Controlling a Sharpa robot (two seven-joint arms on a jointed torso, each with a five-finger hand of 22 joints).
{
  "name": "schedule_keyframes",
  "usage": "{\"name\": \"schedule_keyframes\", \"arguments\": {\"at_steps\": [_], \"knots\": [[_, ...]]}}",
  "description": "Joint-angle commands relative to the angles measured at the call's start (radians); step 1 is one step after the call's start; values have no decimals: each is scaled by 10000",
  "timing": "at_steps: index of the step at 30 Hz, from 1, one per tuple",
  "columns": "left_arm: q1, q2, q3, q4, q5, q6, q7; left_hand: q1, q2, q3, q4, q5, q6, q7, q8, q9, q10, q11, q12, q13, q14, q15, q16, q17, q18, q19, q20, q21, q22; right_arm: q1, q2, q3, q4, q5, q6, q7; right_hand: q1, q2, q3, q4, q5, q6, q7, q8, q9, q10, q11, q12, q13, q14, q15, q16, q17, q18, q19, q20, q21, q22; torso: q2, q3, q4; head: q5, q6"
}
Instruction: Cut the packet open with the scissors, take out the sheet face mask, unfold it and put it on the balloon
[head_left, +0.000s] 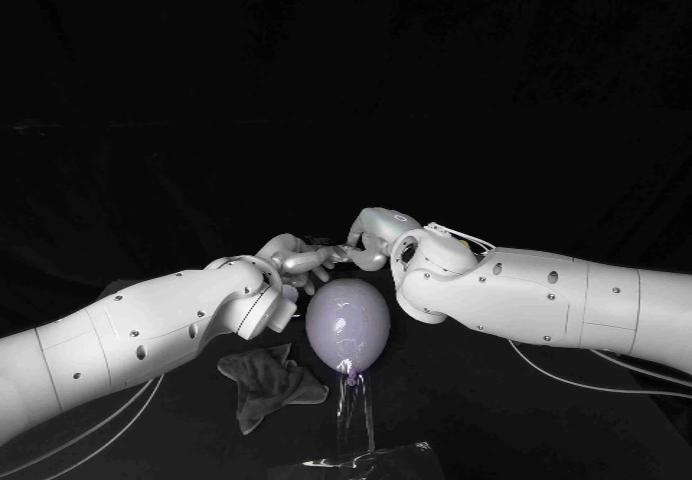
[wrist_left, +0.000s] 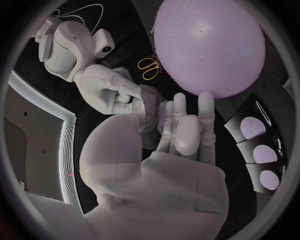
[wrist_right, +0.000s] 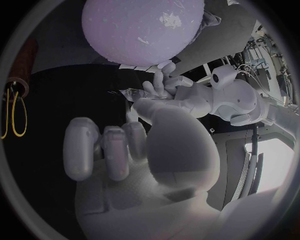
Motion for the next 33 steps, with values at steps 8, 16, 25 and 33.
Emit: {"name": "schedule_keyframes", "arguments": {"at_steps": [8,16,25,33], "knots": [[16,-3,11,44,155,-144,424,1695,606,909,-1112,-36,445,-165,229,226,449,-207,23,-33,42,-177,-11,-16,94,251,-97,269,348,5,23,5,-167,-22,182,27,-42,90,63,-2,20,80,-7,1042,603,488,-25,28,1499,1027,-77,20,2455,-105,367,-25,1,2083,0,1,-1,-12,10],[15,-24,11,98,332,-154,580,1537,632,1069,-903,-87,601,-282,495,390,747,-306,273,62,198,-265,177,264,35,458,-153,537,703,9,-21,5,-276,393,-116,503,-373,-101,15,55,-22,-121,33,1036,582,356,11,-330,1281,978,-56,-44,2220,-47,255,-13,-307,2002,4,2,-12,-17,10],[15,-8,12,23,464,-193,641,1294,581,1089,-637,-169,679,-367,687,503,860,-383,451,141,300,-336,301,453,-5,600,-186,692,930,14,-438,1,120,1201,-1071,2548,-1000,-1116,-1020,280,-22,-1779,830,-124,17,-877,688,-2619,-97,752,517,-340,1327,263,-596,356,-2390,1462,-3,-2,-2,36,67],[16,5,11,-79,501,-161,589,1293,584,1097,-631,-200,695,-394,718,520,878,-407,476,151,345,-352,362,574,-18,656,-193,739,1007,11,-1388,-10,1142,1638,-2389,4324,-570,-896,-1070,186,-6,-1810,916,-330,-129,-1014,776,-2639,-129,748,603,-334,1370,288,-637,494,-2450,1457,-7,3,-17,144,142]]}}
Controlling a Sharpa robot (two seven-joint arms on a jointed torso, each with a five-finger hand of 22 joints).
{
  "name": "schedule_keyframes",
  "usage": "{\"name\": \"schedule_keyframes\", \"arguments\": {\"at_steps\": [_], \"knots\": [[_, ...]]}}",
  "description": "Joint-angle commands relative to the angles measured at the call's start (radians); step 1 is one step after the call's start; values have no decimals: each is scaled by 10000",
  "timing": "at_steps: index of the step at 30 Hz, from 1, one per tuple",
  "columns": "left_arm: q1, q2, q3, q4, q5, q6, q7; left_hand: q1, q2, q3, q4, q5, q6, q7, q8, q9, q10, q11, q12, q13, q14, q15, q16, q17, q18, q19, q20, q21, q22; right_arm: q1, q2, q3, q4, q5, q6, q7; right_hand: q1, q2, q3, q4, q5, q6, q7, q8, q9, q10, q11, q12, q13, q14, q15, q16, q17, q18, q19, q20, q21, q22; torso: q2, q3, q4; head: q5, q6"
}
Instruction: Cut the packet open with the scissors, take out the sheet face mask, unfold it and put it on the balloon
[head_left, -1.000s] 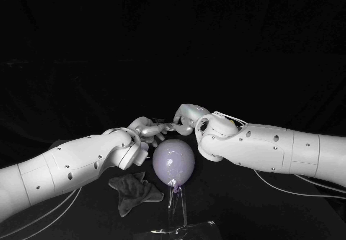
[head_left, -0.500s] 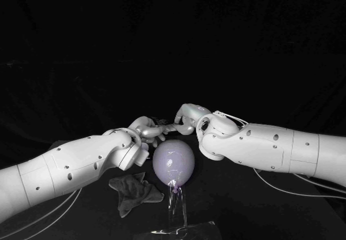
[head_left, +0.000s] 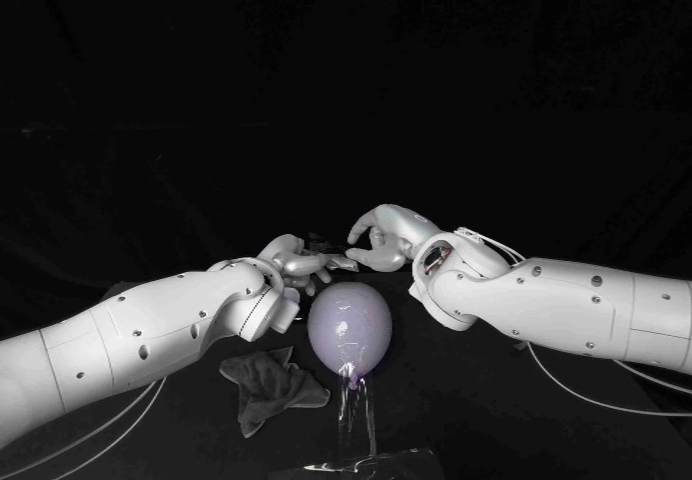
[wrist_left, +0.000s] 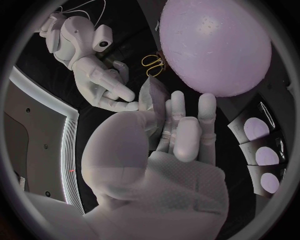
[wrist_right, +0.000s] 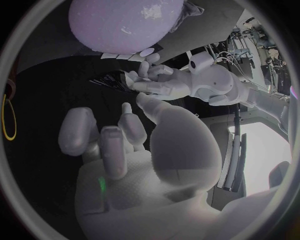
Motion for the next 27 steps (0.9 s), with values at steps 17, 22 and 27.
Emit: {"name": "schedule_keyframes", "arguments": {"at_steps": [17,22,27], "knots": [[21,8,14,-99,198,71,15,-7,-2,50,-19,-77,82,-50,72,24,78,-44,76,27,120,-27,84,88,-16,130,-24,93,90,-353,-1198,-21,1636,-1262,-1462,2264,1547,1162,865,-762,77,969,-259,231,11,840,-242,1786,1075,1031,-102,376,2575,-163,712,-30,1801,1909,5,-8,4,208,92],[24,15,13,-58,203,124,4,1,-16,51,-35,-78,83,-55,78,28,82,-49,80,29,123,-33,87,90,-17,136,-26,98,95,-512,-824,-25,1364,-2035,-753,1405,1525,1243,1043,-831,154,1055,-276,258,18,913,-253,1911,1154,1043,-112,391,2626,-191,768,-49,1954,1943,14,-11,19,212,73],[25,25,13,-10,204,155,3,1,-16,51,-35,-78,83,-55,78,28,82,-49,80,29,123,-33,87,90,-17,136,-26,98,95,-574,-496,-27,1023,-2364,-477,834,1478,1243,1080,-843,107,1079,-280,263,18,923,-258,1921,1159,1043,-117,391,2626,-194,776,-55,1976,1947,17,-21,24,217,59]]}}
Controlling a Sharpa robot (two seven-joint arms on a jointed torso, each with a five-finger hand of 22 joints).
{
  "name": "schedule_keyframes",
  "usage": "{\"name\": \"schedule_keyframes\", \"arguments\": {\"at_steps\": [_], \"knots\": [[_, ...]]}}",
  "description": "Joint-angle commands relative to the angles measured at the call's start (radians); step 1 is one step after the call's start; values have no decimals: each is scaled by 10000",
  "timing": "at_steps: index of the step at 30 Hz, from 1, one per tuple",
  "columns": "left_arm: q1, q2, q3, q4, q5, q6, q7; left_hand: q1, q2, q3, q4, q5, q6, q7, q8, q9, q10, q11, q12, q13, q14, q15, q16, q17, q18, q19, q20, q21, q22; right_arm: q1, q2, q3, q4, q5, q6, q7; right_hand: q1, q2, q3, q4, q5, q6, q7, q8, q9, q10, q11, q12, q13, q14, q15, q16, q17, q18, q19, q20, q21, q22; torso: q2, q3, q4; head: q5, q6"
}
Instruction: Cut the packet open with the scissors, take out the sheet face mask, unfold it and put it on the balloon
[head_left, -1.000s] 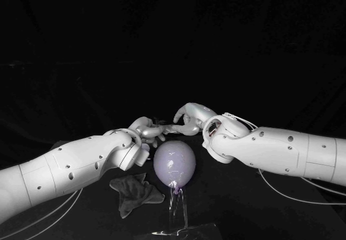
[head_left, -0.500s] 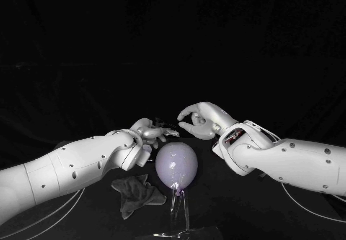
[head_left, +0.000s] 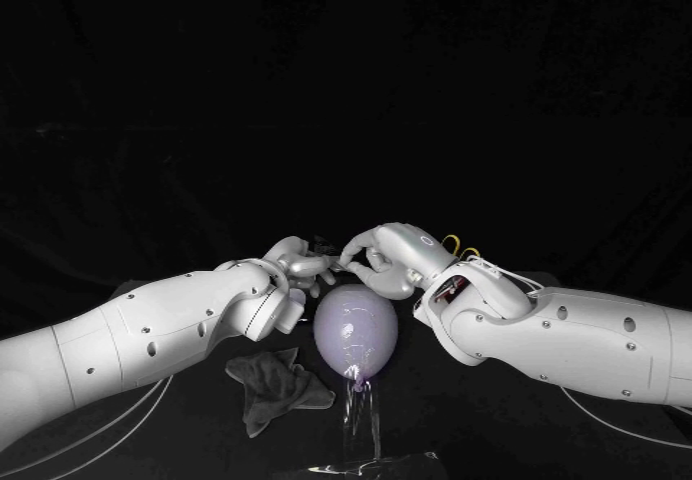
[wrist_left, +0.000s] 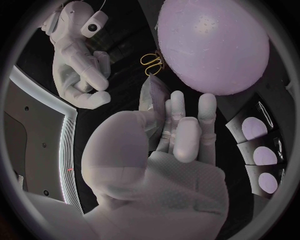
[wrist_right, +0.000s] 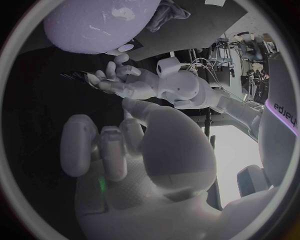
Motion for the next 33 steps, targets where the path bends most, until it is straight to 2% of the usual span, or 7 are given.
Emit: {"name": "schedule_keyframes", "arguments": {"at_steps": [1,9,16,20,25,28,33], "knots": [[22,29,14,66,66,134,48,27,12,52,-34,-19,51,-21,34,17,46,-15,43,8,88,0,50,9,-13,66,-26,65,14,-31,169,5,-211,-934,661,-897,-42,49,88,-8,-51,88,13,53,9,106,-3,81,952,1042,-41,51,2634,-163,138,-5,33,1941,4,-12,8,12,-27],[23,22,14,167,67,190,47,32,-4,51,-46,-22,49,-24,38,19,48,-18,46,8,87,-4,45,-6,-15,76,-29,73,26,-80,543,5,-615,-1106,873,-1312,-111,58,95,12,-102,91,8,52,9,105,-5,66,942,1042,-42,51,2634,-167,143,-8,51,1944,-5,2,-12,5,-59],[24,-11,14,291,67,230,21,36,-10,52,-53,-25,47,-25,41,21,48,-20,47,9,84,-7,40,-22,-18,88,-31,83,42,-117,676,7,-875,-1302,1471,-1892,-248,81,97,74,-113,26,21,9,-8,83,4,22,914,1035,-37,43,2607,-149,106,-9,-43,1917,3,8,-13,0,-80],[24,-30,15,364,67,253,15,44,-22,53,-66,-29,39,-26,42,23,44,-22,46,8,72,-10,18,-75,-16,84,-34,82,34,-125,709,8,-999,-1376,1264,-2188,-386,102,71,164,-131,-69,42,-55,-32,86,22,24,916,1035,-24,42,2605,-152,106,-5,-30,1918,-4,8,-14,-21,-99],[24,-54,15,449,52,272,-6,50,-45,47,-78,-56,24,-22,41,24,33,-19,41,6,58,-11,-5,-130,-10,61,-38,66,0,-129,674,12,-1036,-1457,558,-2470,-471,156,82,235,-131,-183,66,-139,-65,99,40,51,934,1036,-11,44,2611,-162,119,2,20,1929,3,15,-15,-37,-134],[24,-63,15,477,19,277,-35,198,-12,67,-108,-620,-97,20,18,29,-82,20,-24,-24,-48,17,-154,-439,-3,11,-54,42,-53,-130,644,14,-1033,-1449,350,-2507,-466,170,98,233,-128,-187,64,-145,-68,113,39,81,954,1035,-10,42,2604,-169,132,3,55,1938,-5,11,-23,-48,-133],[24,-77,15,525,-9,329,8,341,-51,12,-130,-702,-246,85,-38,20,-239,78,-140,-77,-127,62,-251,-640,18,-104,-55,-40,-192,-131,632,15,-1058,-1336,268,-2539,-466,169,101,232,-128,-187,64,-147,-68,110,40,75,950,1035,-9,43,2607,-171,136,3,67,1940,-5,12,-19,-71,-147]]}}
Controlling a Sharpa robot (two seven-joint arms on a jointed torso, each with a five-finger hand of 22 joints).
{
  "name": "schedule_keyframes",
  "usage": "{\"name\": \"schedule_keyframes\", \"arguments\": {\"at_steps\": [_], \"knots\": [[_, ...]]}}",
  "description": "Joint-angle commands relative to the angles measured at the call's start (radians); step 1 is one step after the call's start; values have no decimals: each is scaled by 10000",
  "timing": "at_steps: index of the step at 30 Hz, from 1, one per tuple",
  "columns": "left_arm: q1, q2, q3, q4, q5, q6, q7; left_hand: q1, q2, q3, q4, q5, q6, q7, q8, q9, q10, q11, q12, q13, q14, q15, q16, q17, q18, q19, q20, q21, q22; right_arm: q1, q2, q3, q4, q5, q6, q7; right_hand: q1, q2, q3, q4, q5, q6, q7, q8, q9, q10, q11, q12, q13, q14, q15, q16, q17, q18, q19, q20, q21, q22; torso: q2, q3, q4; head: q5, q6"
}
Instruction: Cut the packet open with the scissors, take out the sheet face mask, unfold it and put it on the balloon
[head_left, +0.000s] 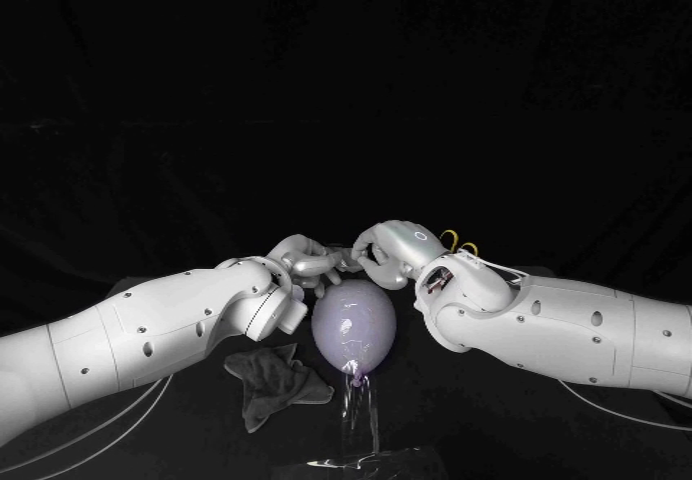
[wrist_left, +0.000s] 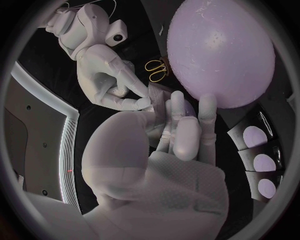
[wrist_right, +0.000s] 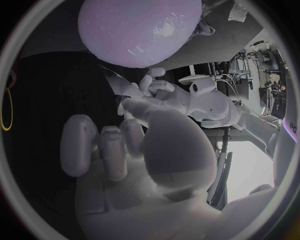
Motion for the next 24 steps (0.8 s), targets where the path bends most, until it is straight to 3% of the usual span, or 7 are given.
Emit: {"name": "schedule_keyframes", "arguments": {"at_steps": [1,5,13,15,18,24], "knots": [[22,5,15,63,-23,211,103,198,6,-98,-78,-37,-167,45,-46,-21,-161,37,-127,-55,-96,34,-57,-94,90,-131,11,-86,-79,0,-1,7,-18,-95,-364,-303,-62,13,23,36,-30,-58,15,-56,-8,39,35,13,960,1037,-10,35,2608,-163,144,1,68,1941,-4,0,1,-17,-10],[22,5,15,90,60,255,290,465,49,-243,-116,-46,-326,140,-116,-26,-324,126,-304,-144,-239,112,-183,-336,139,-403,36,-284,-398,0,16,8,-27,10,-285,-318,-99,-15,11,50,-32,-74,25,-72,-14,35,43,8,958,1033,-6,30,2591,-162,142,4,64,1939,-3,1,10,-68,-6],[22,15,15,104,383,269,784,940,165,-530,-116,-54,-512,261,-241,-37,-481,242,-590,-298,-436,213,-309,-584,196,-728,106,-513,-730,0,138,8,-106,294,100,-261,-487,-394,-314,249,-35,-314,115,-284,-110,-52,122,-127,878,1019,59,12,2532,-134,73,49,-97,1894,-9,-2,8,-122,-23],[22,20,15,106,504,286,964,1105,204,-537,-167,-56,-605,307,-312,-56,-588,278,-713,-359,-574,236,-475,-973,195,-730,118,-504,-710,0,194,8,-143,393,233,-259,-541,-462,-375,285,-36,-380,142,-347,-143,-79,143,-169,853,1019,76,12,2532,-130,60,60,-126,1886,-11,-3,10,-138,-25],[22,26,15,107,605,327,1171,1363,268,-553,-264,-52,-691,376,-403,-77,-681,339,-877,-449,-643,292,-516,-1082,197,-776,146,-505,-718,0,268,8,-195,525,379,-258,-750,-699,-589,412,-42,-608,244,-536,-238,-129,227,-240,810,1017,136,10,2525,-121,28,96,-197,1867,-6,-6,7,-166,-27],[22,21,15,121,682,404,1417,1808,310,-550,-540,-53,-785,475,-583,-129,-779,423,-1149,-609,-783,358,-591,-1290,201,-836,191,-431,-652,0,340,9,-239,734,518,-243,-869,-894,-806,533,-39,-700,309,-684,-326,-152,291,-238,814,1017,203,10,2525,-116,6,151,-237,1855,0,-3,3,-187,-30]]}}
